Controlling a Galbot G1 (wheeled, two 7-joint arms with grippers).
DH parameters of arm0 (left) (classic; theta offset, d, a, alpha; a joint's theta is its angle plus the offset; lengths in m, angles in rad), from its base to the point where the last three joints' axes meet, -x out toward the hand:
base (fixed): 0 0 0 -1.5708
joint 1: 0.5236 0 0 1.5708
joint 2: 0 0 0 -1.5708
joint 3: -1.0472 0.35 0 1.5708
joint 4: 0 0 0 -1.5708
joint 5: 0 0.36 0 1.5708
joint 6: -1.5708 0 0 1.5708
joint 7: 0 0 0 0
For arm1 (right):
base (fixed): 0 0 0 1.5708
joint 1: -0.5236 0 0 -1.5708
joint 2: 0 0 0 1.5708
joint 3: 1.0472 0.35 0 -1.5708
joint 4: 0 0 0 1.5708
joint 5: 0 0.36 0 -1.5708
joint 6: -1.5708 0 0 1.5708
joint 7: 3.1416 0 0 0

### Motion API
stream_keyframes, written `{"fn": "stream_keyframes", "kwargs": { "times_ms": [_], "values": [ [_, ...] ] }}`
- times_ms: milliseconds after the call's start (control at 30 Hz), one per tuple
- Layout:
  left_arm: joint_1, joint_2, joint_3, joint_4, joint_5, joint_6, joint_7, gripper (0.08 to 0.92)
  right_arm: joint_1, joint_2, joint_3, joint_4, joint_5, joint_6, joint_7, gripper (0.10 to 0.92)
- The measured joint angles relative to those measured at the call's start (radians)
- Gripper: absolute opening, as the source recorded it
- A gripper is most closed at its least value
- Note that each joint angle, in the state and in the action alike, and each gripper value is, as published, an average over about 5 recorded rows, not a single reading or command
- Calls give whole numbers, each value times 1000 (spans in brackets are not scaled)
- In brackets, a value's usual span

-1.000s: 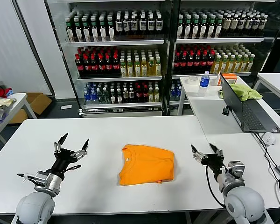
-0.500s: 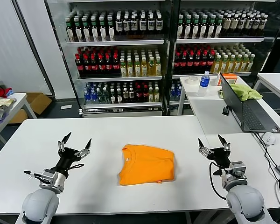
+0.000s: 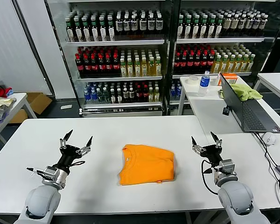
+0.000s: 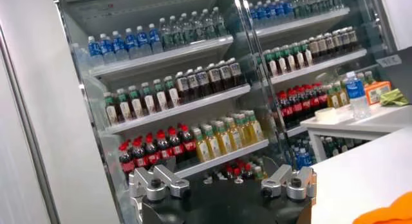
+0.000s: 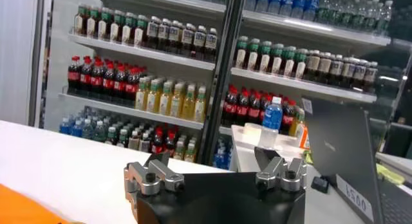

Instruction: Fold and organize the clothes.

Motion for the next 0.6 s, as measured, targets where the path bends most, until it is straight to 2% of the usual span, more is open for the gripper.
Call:
{"fn": "stream_keyframes", "kwargs": {
  "times_ms": [600],
  "values": [
    [-23, -15, 14, 47, 32, -27, -32, 823, 18, 1, -9, -35, -72, 39, -3, 823]
  ]
}}
